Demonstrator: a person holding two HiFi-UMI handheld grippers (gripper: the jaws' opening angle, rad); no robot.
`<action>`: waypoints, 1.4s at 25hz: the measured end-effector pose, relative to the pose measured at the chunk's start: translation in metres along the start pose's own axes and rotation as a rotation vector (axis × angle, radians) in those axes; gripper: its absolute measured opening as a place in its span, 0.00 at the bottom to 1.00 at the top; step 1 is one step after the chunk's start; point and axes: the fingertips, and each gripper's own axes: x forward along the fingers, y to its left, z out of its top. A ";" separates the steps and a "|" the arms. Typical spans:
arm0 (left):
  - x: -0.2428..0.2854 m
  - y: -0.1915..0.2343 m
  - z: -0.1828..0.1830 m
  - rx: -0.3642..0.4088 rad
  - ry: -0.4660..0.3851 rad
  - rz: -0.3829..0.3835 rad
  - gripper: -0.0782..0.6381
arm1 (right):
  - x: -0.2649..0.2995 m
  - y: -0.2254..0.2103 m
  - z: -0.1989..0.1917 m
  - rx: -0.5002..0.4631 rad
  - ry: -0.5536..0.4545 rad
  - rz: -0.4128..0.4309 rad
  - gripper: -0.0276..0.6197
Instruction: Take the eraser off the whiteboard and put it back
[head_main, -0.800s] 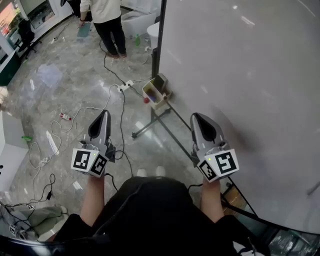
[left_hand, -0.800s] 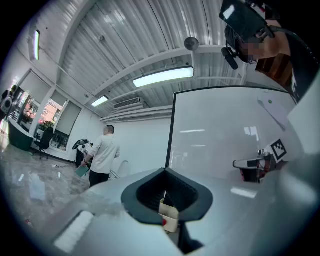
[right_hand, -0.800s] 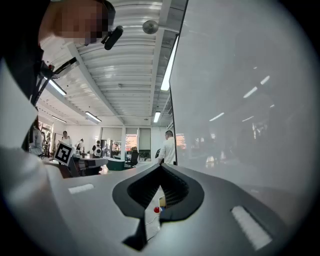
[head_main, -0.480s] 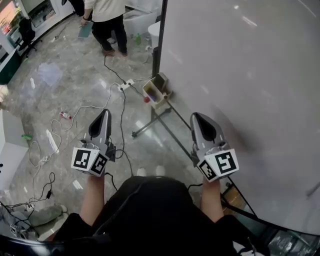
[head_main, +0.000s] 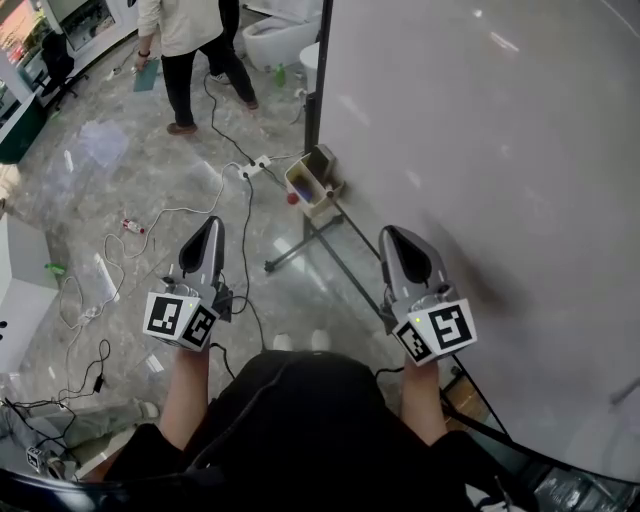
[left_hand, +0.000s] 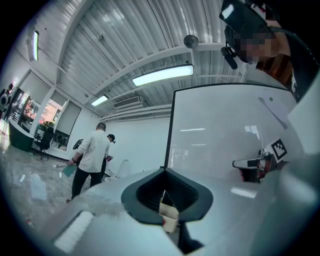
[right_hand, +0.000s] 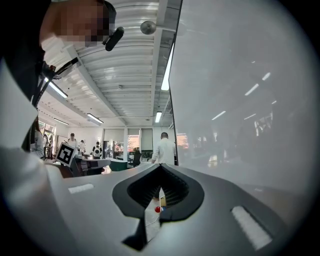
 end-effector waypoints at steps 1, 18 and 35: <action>0.002 -0.002 -0.001 0.001 0.002 0.000 0.12 | 0.000 0.000 0.000 -0.005 0.001 0.008 0.06; 0.021 -0.033 -0.009 0.007 0.026 0.031 0.12 | 0.009 0.008 -0.006 -0.005 0.022 0.171 0.06; 0.081 0.001 -0.028 0.013 0.070 -0.077 0.12 | 0.055 -0.011 -0.017 -0.001 0.028 0.076 0.06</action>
